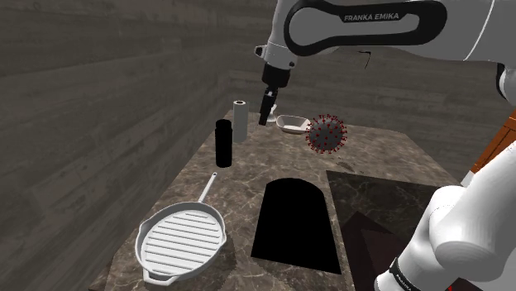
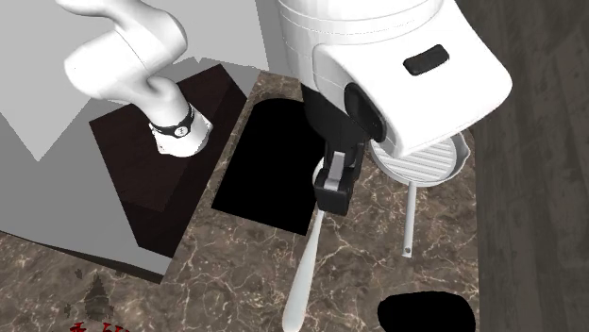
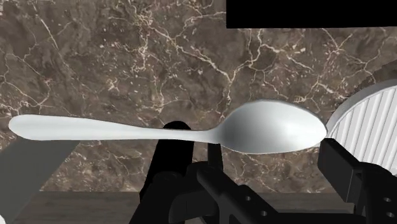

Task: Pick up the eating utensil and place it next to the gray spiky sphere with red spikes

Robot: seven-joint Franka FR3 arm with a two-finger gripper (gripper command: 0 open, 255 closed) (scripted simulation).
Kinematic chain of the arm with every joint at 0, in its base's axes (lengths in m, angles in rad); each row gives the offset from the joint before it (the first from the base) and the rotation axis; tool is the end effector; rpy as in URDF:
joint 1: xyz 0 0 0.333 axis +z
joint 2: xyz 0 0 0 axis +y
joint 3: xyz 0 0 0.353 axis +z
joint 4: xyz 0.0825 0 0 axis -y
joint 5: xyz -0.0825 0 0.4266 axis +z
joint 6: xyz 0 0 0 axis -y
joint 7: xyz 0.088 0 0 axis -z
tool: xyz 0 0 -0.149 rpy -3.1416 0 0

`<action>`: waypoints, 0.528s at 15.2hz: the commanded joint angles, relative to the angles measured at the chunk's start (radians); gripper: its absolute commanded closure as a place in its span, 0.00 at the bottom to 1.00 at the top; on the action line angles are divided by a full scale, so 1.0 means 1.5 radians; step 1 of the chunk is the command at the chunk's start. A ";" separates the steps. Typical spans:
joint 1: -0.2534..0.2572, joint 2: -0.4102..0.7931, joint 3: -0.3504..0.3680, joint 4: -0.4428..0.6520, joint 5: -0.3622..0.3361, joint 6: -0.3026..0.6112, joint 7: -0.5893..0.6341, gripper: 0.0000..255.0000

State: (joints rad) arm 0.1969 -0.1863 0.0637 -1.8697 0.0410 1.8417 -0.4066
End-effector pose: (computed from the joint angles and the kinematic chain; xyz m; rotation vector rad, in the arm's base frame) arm 0.5386 0.1513 0.5958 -2.9472 -1.0081 -0.2491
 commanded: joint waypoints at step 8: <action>-0.056 0.102 -0.076 0.113 0.011 -0.017 -0.135 1.00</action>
State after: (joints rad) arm 0.1232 -0.0522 -0.0377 -1.7157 0.0543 1.8138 -0.5831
